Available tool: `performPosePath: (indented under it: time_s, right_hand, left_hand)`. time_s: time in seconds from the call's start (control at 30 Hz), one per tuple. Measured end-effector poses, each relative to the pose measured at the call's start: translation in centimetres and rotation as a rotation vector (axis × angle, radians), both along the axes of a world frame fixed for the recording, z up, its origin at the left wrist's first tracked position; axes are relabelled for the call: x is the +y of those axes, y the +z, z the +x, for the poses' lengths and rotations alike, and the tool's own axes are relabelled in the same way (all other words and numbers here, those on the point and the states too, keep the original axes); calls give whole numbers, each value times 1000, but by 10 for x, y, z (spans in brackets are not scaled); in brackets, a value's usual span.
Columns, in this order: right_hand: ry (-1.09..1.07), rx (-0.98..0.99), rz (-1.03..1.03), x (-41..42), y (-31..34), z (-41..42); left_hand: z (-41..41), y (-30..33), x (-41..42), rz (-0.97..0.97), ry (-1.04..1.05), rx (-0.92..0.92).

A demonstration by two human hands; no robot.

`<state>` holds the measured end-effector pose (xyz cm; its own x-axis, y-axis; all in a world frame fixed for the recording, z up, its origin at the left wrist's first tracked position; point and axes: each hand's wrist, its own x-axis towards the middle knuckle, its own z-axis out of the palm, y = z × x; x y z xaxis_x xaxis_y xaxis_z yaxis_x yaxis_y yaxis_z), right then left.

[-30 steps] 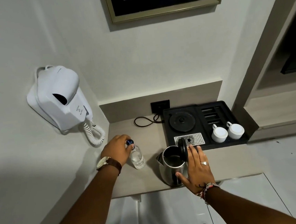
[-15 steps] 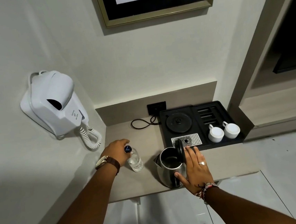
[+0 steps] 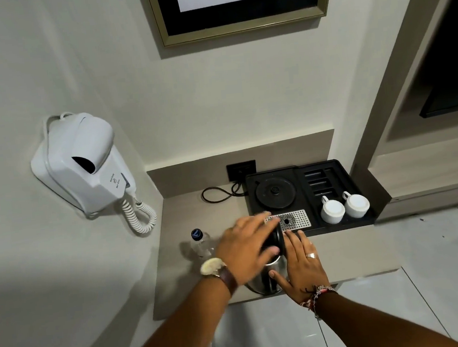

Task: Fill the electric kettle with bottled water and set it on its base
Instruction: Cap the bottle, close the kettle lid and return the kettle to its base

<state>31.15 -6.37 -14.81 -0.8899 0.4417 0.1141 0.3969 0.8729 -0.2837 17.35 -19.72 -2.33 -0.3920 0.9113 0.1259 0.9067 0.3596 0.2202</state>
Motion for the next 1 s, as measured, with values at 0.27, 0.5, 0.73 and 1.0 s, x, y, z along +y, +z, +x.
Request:
performPosePath:
  time_s: [0.27, 0.5, 0.73, 1.0]
  right_hand:
    - [29, 43, -1, 9, 1, 2]
    - [35, 52, -28, 17, 8, -3]
    - [41, 87, -200, 25, 6, -5]
    - [-10, 129, -329, 29, 7, -8]
  left_hand:
    - [12, -33, 4, 6, 160, -16]
    - [-18, -61, 4, -309, 78, -143]
    - [-24, -91, 3, -338, 147, -276]
    - [-27, -98, -1, -255, 134, -308]
